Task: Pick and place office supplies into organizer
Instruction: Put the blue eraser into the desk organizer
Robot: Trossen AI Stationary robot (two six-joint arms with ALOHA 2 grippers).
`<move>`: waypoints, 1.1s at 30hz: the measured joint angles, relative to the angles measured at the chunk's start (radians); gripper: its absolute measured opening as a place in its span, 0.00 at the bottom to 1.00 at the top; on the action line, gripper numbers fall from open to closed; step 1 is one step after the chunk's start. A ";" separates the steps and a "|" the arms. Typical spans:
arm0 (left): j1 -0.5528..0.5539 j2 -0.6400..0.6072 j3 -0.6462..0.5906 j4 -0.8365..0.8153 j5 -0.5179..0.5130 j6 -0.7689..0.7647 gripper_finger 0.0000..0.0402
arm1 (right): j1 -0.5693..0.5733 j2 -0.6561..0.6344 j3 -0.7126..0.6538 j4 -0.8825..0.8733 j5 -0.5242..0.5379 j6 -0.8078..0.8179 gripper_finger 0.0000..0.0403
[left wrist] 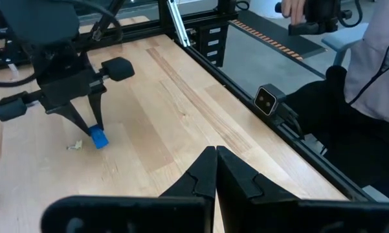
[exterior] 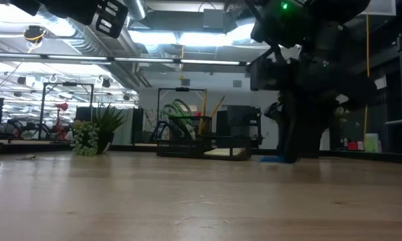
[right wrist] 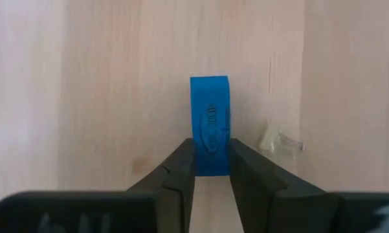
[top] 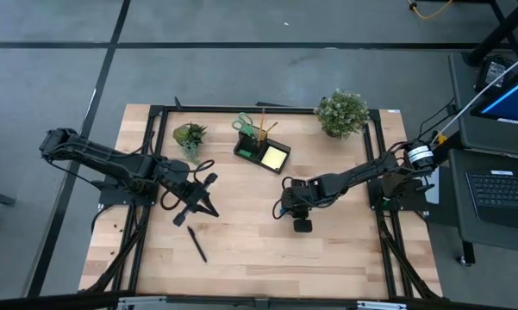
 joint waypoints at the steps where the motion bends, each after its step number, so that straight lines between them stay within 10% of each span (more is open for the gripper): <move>1: 0.000 0.000 0.000 0.000 0.000 0.000 0.00 | 0.000 -0.001 0.000 0.016 0.000 0.000 0.22; 33: 0.000 0.000 0.000 0.000 0.000 0.034 0.01 | -0.187 -0.010 0.286 0.221 0.146 -0.039 0.22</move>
